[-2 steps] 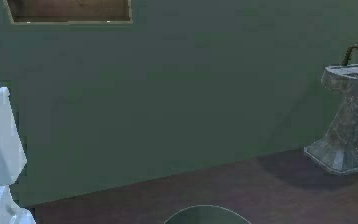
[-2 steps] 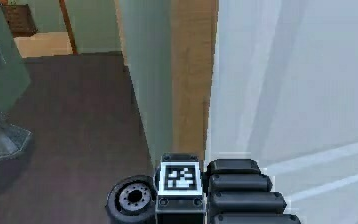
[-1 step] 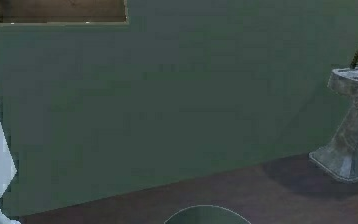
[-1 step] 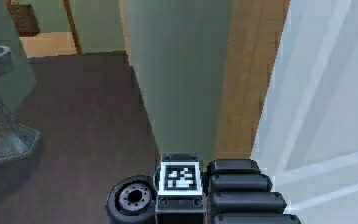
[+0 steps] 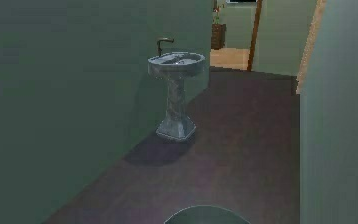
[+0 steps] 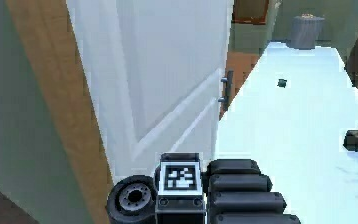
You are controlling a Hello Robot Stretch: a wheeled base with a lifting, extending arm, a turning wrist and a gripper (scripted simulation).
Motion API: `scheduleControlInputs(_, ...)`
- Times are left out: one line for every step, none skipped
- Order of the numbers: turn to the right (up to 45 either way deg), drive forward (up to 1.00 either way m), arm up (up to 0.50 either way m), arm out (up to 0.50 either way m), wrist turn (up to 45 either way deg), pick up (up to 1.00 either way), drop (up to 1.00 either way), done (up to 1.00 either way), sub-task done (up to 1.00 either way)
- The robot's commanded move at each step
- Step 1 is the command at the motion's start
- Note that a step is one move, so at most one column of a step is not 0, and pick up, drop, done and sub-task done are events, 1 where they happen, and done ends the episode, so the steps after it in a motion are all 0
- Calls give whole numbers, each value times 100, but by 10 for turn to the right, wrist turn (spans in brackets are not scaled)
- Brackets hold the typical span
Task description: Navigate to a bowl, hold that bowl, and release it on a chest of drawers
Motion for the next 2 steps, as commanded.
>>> scheduleControlInputs(180,0,0,0,0,0,0,0,0)
scheduleControlInputs(0,100,0,0,0,0,0,0,0)
